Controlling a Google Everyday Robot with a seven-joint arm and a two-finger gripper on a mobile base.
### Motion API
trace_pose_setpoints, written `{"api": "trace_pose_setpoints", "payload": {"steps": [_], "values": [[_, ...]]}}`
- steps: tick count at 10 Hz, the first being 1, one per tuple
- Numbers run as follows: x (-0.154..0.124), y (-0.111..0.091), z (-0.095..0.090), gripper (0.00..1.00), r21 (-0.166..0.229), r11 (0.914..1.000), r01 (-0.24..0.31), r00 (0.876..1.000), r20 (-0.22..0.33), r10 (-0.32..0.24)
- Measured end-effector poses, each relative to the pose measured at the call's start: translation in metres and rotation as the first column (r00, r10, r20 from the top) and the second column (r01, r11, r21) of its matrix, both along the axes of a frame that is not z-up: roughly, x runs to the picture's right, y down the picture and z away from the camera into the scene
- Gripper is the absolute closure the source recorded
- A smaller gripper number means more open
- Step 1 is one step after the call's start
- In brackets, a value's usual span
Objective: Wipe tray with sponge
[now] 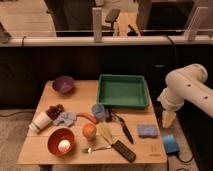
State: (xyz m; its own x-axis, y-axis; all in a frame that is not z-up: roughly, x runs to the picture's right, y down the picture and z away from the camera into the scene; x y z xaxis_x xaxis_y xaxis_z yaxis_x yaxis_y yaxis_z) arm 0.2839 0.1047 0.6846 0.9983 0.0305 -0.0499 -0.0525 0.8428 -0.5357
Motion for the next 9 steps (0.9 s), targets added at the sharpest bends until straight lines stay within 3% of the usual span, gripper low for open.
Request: {"api": "trace_pose_setpoints", "payload": {"steps": [6,9], "values": [[-0.002,0.0,-0.001,0.2,0.003,1.0,0.007,1.0,0.003,-0.007],[-0.04,-0.003,-0.003,0.2,0.023,0.9972,0.072,0.997,0.038,-0.072]]}}
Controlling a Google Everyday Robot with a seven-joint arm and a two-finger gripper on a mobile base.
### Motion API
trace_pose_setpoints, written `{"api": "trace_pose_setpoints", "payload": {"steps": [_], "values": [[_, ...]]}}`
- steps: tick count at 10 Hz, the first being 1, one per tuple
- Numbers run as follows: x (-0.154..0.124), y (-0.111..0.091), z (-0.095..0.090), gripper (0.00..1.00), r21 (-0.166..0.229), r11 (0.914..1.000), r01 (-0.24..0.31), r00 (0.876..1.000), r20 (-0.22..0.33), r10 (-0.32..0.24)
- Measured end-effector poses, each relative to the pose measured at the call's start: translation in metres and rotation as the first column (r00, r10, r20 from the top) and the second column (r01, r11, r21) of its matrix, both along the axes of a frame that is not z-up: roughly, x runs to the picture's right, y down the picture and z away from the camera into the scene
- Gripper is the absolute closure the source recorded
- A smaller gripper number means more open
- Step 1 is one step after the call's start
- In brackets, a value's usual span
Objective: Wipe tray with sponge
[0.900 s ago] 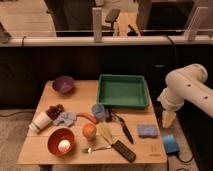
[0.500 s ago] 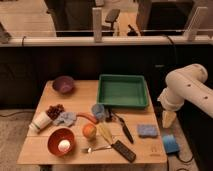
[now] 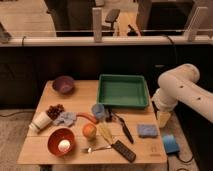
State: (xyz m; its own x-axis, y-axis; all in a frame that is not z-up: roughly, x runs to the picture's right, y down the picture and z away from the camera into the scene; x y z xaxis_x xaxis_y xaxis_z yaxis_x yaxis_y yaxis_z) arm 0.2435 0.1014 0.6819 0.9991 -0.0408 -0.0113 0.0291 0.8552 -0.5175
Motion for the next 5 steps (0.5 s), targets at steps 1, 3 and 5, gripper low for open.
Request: {"api": "trace_pose_setpoints", "payload": {"steps": [1,3,5], "values": [[-0.009,-0.001,-0.001,0.2,0.004,0.9998,0.017,1.0,0.009,-0.017],[-0.023,-0.004,-0.002,0.2,0.012,0.9987,0.05,0.998,0.025,-0.05],[-0.058,-0.01,-0.001,0.2,0.019,0.9957,0.091,0.994,0.054,-0.092]]}}
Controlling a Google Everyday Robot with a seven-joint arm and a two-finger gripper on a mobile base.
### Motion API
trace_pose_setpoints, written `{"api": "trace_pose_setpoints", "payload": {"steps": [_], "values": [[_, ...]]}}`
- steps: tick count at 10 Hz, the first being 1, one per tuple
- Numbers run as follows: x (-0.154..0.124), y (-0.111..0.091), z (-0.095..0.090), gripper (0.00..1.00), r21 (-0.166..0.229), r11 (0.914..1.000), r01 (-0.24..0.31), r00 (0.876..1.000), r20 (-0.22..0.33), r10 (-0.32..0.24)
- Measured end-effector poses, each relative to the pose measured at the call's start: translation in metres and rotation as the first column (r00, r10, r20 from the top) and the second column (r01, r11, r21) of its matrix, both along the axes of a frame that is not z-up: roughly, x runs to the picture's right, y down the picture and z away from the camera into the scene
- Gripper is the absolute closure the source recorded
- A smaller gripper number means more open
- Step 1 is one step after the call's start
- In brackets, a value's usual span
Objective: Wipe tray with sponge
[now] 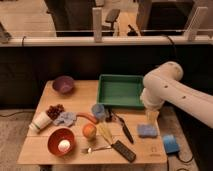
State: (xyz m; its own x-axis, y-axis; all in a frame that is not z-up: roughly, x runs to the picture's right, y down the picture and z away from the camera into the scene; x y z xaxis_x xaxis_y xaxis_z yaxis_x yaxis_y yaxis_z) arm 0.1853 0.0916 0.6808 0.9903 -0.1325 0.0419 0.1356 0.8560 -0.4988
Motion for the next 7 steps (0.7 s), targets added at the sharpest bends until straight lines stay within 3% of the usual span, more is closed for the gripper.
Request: {"api": "trace_pose_setpoints", "payload": {"steps": [7], "values": [[-0.066,-0.013,0.0,0.2,0.018,0.9912,0.131,0.988,0.08,-0.132]]}}
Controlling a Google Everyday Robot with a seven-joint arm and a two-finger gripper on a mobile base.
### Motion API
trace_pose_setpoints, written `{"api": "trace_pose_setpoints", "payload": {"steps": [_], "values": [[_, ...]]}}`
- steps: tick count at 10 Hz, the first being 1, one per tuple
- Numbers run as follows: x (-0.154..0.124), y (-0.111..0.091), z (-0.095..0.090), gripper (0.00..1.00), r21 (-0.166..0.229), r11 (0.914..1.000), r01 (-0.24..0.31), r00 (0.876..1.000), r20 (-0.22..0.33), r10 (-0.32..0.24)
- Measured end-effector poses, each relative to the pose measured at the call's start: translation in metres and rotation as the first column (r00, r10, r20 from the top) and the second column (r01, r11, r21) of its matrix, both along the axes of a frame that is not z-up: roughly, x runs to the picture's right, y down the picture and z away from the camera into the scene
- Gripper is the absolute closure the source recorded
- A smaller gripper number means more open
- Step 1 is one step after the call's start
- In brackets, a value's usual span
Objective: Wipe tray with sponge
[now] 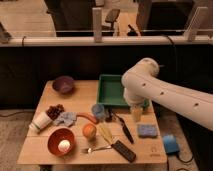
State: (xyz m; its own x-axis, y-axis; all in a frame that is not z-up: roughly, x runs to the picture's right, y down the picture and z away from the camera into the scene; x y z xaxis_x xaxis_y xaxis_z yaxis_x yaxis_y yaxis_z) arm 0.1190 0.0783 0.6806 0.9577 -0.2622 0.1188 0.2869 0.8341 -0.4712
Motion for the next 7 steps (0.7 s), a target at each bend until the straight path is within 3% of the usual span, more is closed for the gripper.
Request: {"api": "trace_pose_setpoints", "payload": {"steps": [7], "values": [[-0.05,-0.015,0.008,0.2,-0.007,0.9995,0.03,0.996,0.079,-0.03]]}}
